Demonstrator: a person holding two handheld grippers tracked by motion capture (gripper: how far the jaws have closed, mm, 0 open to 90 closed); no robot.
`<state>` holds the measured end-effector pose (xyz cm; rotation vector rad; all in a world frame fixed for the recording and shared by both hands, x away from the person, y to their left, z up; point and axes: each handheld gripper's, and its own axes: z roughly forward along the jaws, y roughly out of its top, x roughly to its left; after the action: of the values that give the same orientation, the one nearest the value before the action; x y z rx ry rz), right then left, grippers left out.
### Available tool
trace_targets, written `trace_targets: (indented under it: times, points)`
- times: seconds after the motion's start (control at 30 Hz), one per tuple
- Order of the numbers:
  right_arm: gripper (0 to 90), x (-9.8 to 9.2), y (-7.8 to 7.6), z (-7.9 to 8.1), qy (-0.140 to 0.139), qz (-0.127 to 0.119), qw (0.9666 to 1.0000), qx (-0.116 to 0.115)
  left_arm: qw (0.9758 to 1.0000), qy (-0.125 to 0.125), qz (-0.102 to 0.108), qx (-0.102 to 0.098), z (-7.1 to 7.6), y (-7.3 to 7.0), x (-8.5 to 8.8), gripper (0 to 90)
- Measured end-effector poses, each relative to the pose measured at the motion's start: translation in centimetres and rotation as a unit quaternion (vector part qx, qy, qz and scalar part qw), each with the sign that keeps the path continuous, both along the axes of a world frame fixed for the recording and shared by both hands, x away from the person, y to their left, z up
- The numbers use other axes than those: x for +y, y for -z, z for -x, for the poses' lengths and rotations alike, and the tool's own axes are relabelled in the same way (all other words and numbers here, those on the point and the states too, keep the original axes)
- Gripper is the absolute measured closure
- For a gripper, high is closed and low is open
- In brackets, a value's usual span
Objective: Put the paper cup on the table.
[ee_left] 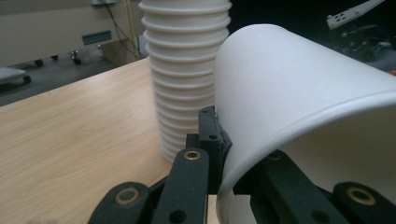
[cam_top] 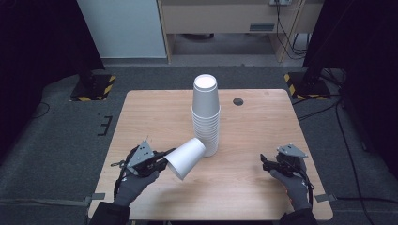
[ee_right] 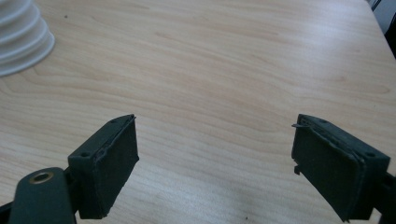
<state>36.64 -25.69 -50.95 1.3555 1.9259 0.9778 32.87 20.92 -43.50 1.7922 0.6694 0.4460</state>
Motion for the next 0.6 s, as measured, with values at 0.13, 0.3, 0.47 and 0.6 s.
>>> trace_targets:
  times: [0.13,0.3,0.47,0.6]
  points:
    - [13.9,-0.1,0.4,-0.1,-0.001,0.012,0.9998,0.013,0.9996,-0.027,-0.002,0.005,0.2,0.5,1.7,85.8]
    - [13.6,0.1,1.0,0.0,-0.010,0.022,0.9994,0.023,0.9982,-0.058,-0.006,0.013,0.2,0.8,3.6,85.9]
    - [12.9,-0.1,1.9,-0.3,-0.011,0.041,0.9982,0.042,0.9961,-0.086,-0.005,0.019,0.2,0.7,5.2,85.9]
    - [12.4,-0.2,2.5,-0.5,-0.009,0.051,0.9972,0.054,0.9936,-0.108,-0.014,0.030,-0.1,0.9,6.2,85.9]
